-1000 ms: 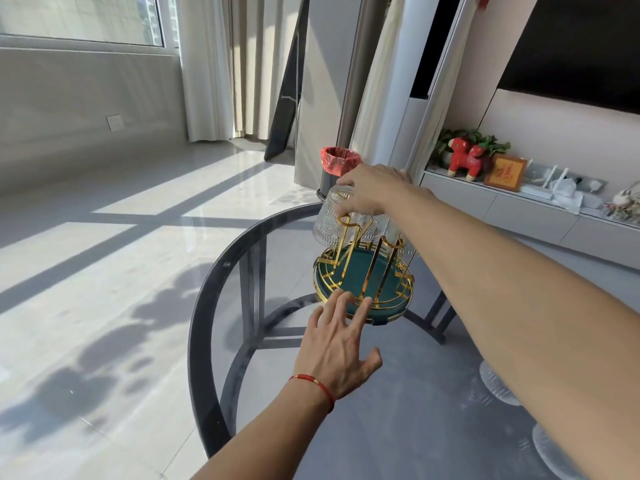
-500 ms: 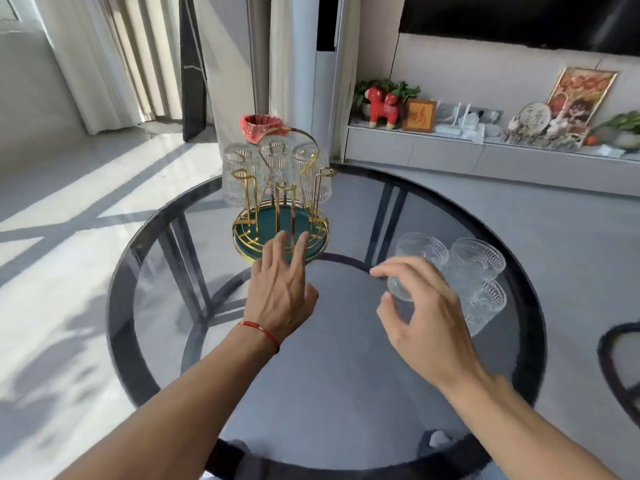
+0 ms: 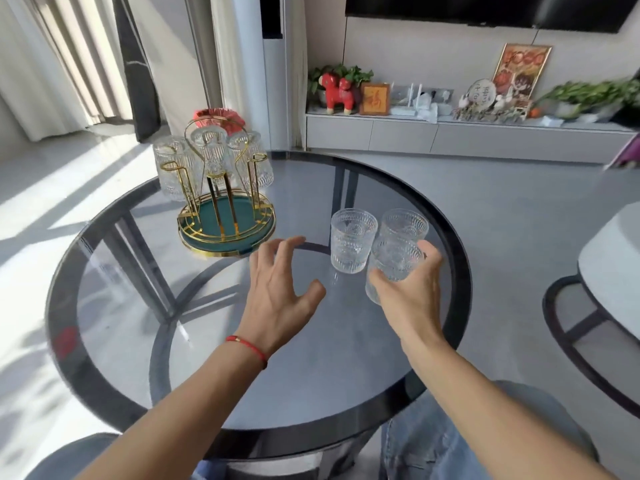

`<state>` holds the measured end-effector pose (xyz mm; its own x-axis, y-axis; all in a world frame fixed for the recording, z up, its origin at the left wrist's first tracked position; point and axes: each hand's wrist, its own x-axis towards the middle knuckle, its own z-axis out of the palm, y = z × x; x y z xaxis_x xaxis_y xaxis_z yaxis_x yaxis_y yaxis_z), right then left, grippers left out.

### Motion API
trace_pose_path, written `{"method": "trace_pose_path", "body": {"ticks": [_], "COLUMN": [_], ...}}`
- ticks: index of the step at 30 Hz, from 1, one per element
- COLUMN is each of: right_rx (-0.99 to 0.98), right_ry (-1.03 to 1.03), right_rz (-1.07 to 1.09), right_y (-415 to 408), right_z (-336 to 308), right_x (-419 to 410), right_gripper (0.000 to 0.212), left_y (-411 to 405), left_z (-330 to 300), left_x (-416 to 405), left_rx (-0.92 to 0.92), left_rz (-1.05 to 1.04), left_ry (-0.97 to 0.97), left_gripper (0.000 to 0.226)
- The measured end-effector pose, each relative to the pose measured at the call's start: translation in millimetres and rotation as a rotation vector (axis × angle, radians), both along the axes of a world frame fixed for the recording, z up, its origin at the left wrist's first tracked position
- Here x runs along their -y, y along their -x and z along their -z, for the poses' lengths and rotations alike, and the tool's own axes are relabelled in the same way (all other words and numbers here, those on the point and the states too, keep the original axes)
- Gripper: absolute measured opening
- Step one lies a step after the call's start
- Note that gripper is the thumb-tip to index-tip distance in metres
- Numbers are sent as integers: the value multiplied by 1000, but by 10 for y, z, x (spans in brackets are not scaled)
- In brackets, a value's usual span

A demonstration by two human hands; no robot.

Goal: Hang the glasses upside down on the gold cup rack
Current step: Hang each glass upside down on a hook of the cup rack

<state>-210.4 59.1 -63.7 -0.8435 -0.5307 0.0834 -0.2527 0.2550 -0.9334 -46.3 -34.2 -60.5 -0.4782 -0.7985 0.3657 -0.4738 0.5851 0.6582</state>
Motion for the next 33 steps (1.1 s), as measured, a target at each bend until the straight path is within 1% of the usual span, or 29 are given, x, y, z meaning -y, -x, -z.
{"method": "trace_pose_path", "body": {"ticks": [3, 6, 7, 8, 9, 11, 12, 13, 14, 15, 17, 19, 21, 22, 23, 24, 25, 26, 27, 29, 32, 33], "right_rx": [43, 71, 81, 77, 49, -58, -125, -195, -263, -321, -354, -317, -250, -159, -23, 127, 270, 375, 430, 467, 484, 466], "right_ry": [14, 14, 32, 60, 100, 187, 216, 228, 223, 212, 182, 158, 140, 133, 136, 147, 166, 196, 223, 262, 293, 299], "right_rz": [17, 98, 140, 165, 165, 74, -3, -86, -165, -236, -349, -463, -532, -536, -527, -525, -537, -549, -553, -549, -565, -565], "right_y": [40, 13, -15, -54, -102, -227, -303, -381, -444, -492, -547, -543, -528, -538, -565, -593, -619, -642, -654, -655, -596, -567], "right_z": [53, 59, 47, 37, 28, 4, -11, -19, -12, 4, 10, -26, -61, -80, -103, -117, -120, -128, -144, -178, -255, -303], "right_x": [26, 15, 2, -16, -35, -72, -86, -90, -86, -68, -8, 62, 120, 149, 181, 215, 258, 296, 338, 400, 493, 532], "right_gripper": [73, 77, 77, 77, 77, 78, 78, 79, 81, 83, 91, 92, 86, 82, 75, 62, 44, 31, 26, 29, 48, 51], "left_y": [13, 4, 4, 4, 5, -4, -15, -25, -38, -53, -90, -137, -202, -237, -270, -297, -311, -312, -307, -300, -377, -421], "left_z": [-7, -26, -34, -52, -81, -141, -153, -150, -142, -138, -149, -184, -208, -223, -240, -253, -258, -255, -246, -213, -159, -133], "left_x": [-56, -70, -76, -82, -95, -100, -85, -65, -50, -38, -1, 52, 140, 187, 227, 257, 275, 286, 292, 313, 428, 483], "left_rx": [-18, -11, -14, -42, -99, -231, -281, -319, -342, -345, -329, -350, -451, -514, -568, -611, -648, -677, -695, -685, -546, -491], "left_rz": [71, 138, 161, 180, 192, 229, 276, 329, 368, 381, 308, 187, 118, 103, 94, 92, 90, 86, 81, 88, 155, 179], "left_ry": [6, -21, -74, -170, -308, -627, -756, -837, -865, -845, -740, -668, -732, -791, -844, -880, -897, -903, -899, -869, -805, -758], "left_gripper": [59, 58, 57, 55, 55, 61, 65, 67, 68, 68, 66, 69, 74, 77, 82, 86, 88, 88, 88, 87, 80, 76]}}
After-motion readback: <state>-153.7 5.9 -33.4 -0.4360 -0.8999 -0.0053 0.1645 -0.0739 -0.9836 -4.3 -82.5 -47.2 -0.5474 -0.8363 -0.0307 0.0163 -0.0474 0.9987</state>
